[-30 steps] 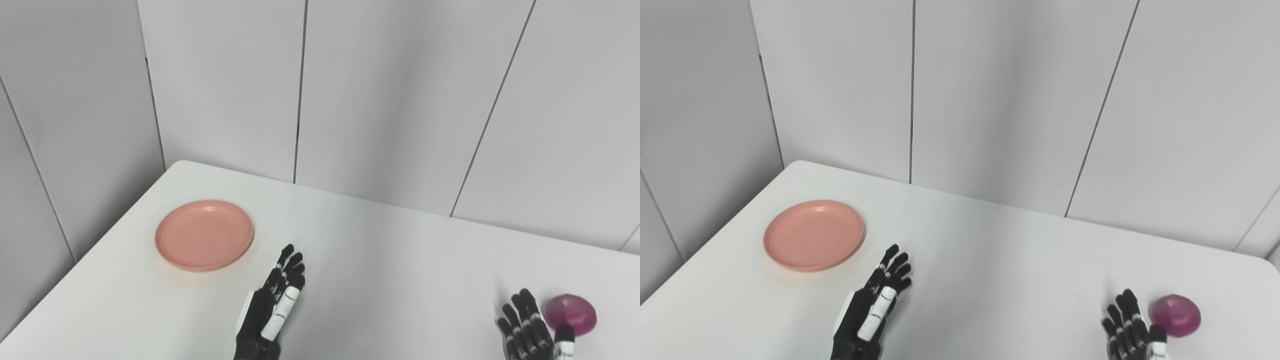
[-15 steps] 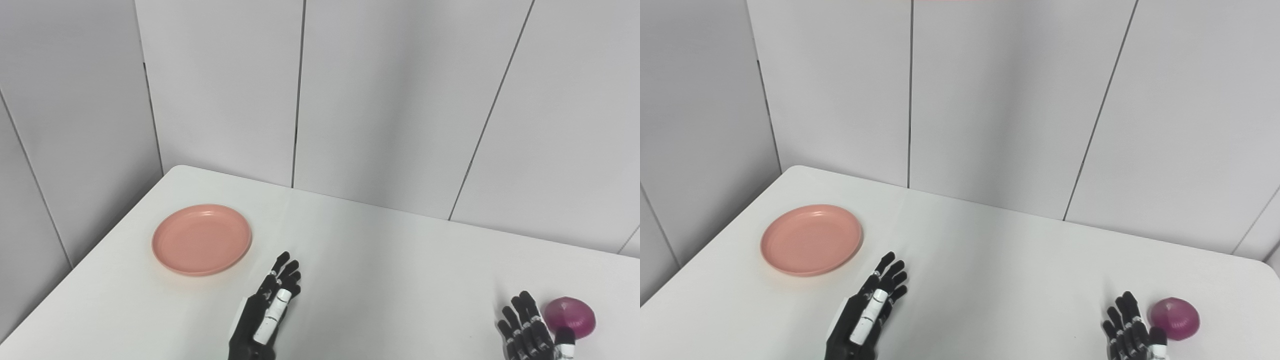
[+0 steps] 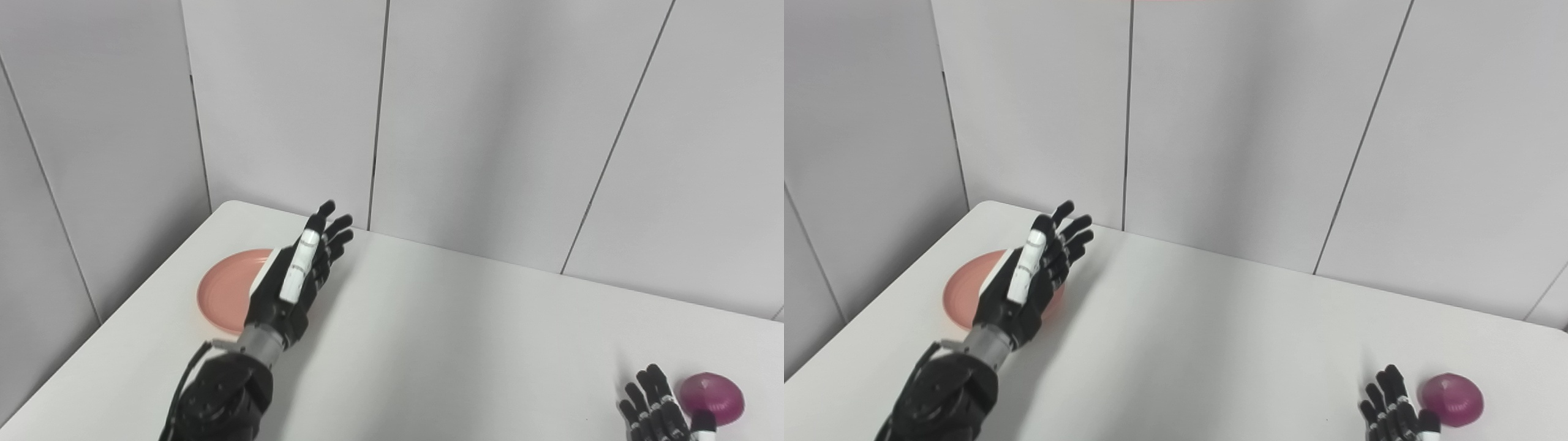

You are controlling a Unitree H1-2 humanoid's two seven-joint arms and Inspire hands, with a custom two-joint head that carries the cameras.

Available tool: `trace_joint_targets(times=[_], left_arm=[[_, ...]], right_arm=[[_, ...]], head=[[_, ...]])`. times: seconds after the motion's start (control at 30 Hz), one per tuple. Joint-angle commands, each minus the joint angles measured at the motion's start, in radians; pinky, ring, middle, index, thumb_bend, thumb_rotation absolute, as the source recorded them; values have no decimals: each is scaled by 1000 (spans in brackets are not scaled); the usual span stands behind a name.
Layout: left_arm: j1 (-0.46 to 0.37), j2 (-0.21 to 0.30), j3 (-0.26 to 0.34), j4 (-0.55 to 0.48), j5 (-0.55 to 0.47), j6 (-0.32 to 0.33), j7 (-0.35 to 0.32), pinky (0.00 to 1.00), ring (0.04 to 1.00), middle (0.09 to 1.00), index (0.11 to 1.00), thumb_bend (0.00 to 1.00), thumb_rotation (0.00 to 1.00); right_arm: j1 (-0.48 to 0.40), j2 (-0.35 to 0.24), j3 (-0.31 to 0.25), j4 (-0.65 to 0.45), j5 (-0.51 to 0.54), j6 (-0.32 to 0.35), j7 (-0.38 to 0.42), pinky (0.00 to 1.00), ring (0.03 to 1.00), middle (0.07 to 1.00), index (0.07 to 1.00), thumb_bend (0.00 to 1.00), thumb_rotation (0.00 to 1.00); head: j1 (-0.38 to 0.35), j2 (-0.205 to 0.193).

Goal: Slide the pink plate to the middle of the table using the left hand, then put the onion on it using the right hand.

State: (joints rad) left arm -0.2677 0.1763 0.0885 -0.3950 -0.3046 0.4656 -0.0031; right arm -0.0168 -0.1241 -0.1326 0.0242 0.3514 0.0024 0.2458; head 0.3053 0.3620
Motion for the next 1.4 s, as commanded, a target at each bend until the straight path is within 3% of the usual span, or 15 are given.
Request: trace_joint_targets(times=[0.0,0.2,0.37,0.47,0.63,0.97,1.13,1.37], left_arm=[[-85,67,11,11,-21,4,-24,951,909,907,937,840,895],[-170,171,39,95,-62,-3,-84,862,855,852,875,867,890],[-221,224,71,204,-44,-59,-123,838,811,812,837,922,899],[-262,254,102,309,-22,-115,-128,795,800,801,810,948,913],[-321,299,139,492,9,-215,-151,821,797,804,811,996,933],[-407,365,184,857,57,-434,-154,730,762,776,815,1000,972],[-445,389,200,1022,52,-533,-172,755,774,788,826,1000,975],[-485,415,206,1178,57,-585,-175,789,788,792,830,1000,983]], right_arm=[[125,18,-3,156,4,-42,20,1000,1000,1000,1000,709,1000],[127,18,-4,152,-4,-34,11,1000,1000,1000,1000,720,1000],[126,20,-7,153,-5,-37,14,1000,1000,1000,1000,711,1000],[127,21,-8,150,-2,-34,14,1000,1000,1000,1000,714,1000],[130,23,-9,148,-1,-31,12,1000,1000,1000,1000,728,1000],[131,23,-8,151,-2,-30,14,1000,1000,1000,1000,731,1000],[132,24,-6,150,-7,-31,11,1000,1000,1000,1000,731,1000],[137,23,-5,147,-7,-32,14,1000,1000,1000,1000,737,1000]], head=[[1,4],[2,8],[3,9],[2,9],[-2,11],[-7,10],[-11,11],[-15,16]])
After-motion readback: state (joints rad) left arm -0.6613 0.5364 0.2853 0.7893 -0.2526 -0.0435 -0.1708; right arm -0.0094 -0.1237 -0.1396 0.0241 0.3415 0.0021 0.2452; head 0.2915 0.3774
